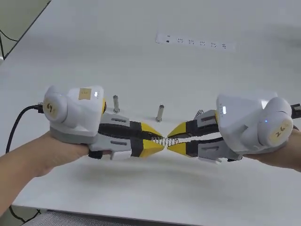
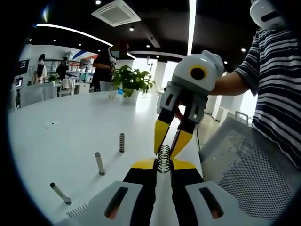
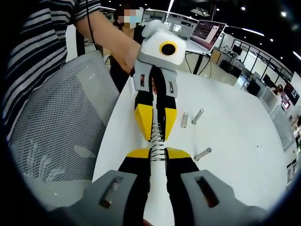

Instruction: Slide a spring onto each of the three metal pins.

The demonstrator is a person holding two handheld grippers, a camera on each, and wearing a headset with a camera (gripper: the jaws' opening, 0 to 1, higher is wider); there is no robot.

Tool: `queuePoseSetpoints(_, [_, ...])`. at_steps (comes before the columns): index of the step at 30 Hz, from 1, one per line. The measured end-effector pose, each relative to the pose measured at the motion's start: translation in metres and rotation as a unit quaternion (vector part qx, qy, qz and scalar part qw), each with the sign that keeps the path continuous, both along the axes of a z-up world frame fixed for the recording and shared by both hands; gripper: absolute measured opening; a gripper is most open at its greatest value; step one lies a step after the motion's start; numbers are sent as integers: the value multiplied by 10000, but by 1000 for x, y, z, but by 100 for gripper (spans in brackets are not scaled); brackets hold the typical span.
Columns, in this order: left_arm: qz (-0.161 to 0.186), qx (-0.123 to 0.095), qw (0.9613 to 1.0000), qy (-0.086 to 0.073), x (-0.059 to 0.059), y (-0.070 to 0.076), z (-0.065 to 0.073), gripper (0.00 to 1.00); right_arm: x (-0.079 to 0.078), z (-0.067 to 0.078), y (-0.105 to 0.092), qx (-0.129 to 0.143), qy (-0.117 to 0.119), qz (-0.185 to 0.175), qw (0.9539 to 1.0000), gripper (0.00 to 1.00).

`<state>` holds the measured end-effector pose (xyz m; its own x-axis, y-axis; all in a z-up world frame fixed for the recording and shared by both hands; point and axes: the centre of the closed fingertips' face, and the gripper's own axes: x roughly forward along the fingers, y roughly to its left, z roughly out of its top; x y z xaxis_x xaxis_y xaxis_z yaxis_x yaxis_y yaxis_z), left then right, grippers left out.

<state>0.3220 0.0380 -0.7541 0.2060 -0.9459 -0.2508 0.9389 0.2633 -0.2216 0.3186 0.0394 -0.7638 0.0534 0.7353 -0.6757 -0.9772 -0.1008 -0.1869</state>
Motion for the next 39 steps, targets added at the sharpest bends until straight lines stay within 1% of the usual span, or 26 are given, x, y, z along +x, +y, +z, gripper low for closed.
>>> queuePoseSetpoints(4, [-31, 4, 10000, 7, -2, 0, 0, 7, -1, 0, -1, -3, 54, -19, 10000, 13])
queuePoseSetpoints(10, [-46, 3, 10000, 27, -3, 0, 0, 7, -2, 0, 0, 13, 74, -45, 10000, 13])
queuePoseSetpoints(16, [-65, -12, 10000, 50, -3, -1, 1, 7, -1, 1, -1, 92, 188, -168, 9996, 13])
queuePoseSetpoints(22, [-64, 93, 9999, 54, -3, 1, -4, 7, 0, -1, -5, 114, 298, -291, 9991, 14])
queuePoseSetpoints(26, [-75, 94, 9999, 60, -3, 1, -4, 7, 0, -5, -9, 18, 295, -287, 9992, 15])
queuePoseSetpoints(31, [-86, 81, 9999, 69, -3, 0, -3, 7, 0, -5, -7, 72, 241, -259, 9993, 14])
queuePoseSetpoints(34, [-98, 113, 9999, 72, -4, 0, -4, 7, -1, -8, -8, -3, 213, -197, 9996, 13])
queuePoseSetpoints(36, [-104, 141, 9998, 71, -5, 0, -5, 7, -1, -8, -8, 12, 210, -162, 9996, 13])
queuePoseSetpoints(39, [-91, 124, 9998, 97, -5, 1, -5, 7, -2, -7, -7, 42, 211, -157, 9996, 13])
